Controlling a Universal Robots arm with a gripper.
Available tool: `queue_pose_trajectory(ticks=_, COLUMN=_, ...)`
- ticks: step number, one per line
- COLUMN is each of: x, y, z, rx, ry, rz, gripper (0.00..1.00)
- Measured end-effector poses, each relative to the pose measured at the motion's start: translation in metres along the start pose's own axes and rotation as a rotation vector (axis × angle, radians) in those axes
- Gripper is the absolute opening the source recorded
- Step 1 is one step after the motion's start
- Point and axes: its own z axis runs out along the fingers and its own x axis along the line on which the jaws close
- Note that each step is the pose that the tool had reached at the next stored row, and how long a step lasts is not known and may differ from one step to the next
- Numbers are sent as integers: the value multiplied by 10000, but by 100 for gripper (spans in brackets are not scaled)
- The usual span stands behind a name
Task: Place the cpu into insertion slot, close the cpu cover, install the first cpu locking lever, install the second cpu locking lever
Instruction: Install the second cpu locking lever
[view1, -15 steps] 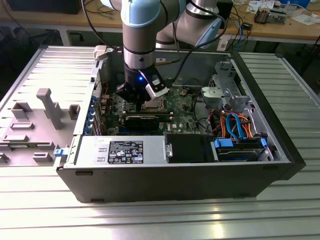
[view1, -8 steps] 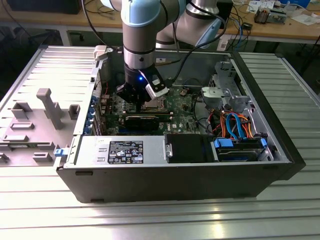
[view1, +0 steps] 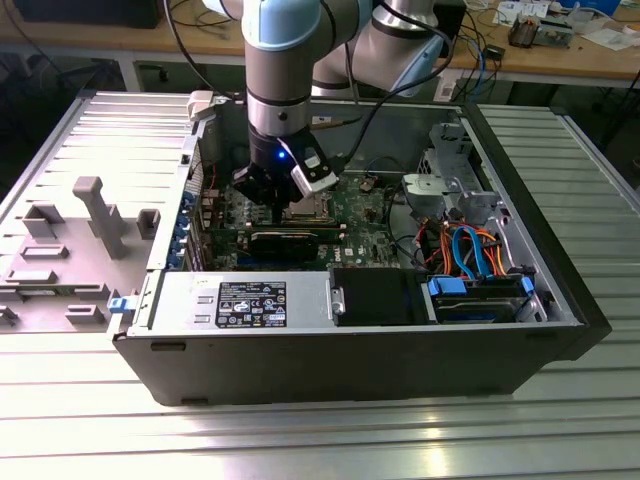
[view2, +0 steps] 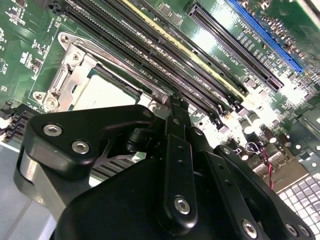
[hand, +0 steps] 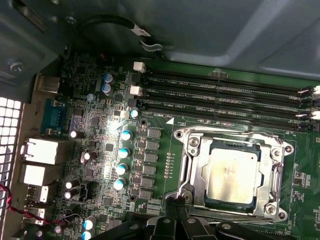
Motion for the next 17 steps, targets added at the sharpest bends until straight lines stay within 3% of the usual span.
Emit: queue_pose_trajectory(ticks=17, x=-24, y=34, z=14, rx=-43, ry=-5, rz=-43, gripper=11)
